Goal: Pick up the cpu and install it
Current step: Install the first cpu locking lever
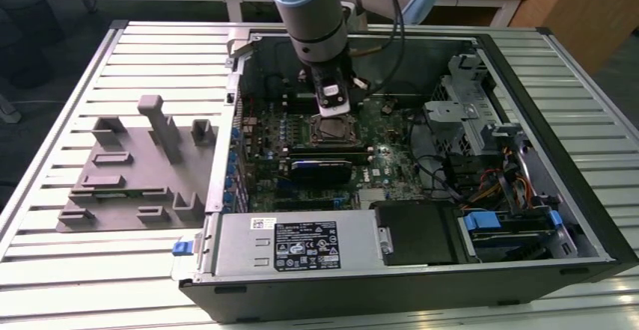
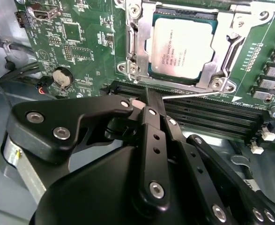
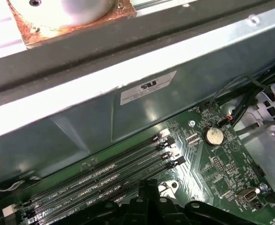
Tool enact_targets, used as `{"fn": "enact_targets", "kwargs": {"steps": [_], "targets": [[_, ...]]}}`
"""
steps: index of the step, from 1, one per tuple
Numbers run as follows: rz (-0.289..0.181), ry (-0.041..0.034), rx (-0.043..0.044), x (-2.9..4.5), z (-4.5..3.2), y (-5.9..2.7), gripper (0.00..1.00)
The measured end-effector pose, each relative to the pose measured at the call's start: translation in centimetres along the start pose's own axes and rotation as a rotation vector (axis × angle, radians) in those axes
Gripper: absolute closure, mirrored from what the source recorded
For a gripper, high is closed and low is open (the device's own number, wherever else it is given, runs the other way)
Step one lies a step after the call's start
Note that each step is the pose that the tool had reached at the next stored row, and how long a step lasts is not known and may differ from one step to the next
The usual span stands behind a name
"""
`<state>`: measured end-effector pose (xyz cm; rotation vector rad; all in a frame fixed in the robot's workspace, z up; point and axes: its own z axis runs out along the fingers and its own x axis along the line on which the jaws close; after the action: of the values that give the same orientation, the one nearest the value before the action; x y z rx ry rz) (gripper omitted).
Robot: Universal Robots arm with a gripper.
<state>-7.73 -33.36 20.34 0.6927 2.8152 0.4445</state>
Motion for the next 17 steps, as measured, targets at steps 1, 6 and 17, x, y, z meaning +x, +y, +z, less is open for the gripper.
{"fn": "enact_targets", "kwargs": {"steps": [1,6,17], "targets": [[0.000,0.0000,-0.0001,0.04,0.01,0.03,0.89],[0.000,0.0001,-0.0003,0.27,0.03,0.17,0.89],[0.000,0.0002,-0.0005,0.71,0.60,0.01,0.89]]}}
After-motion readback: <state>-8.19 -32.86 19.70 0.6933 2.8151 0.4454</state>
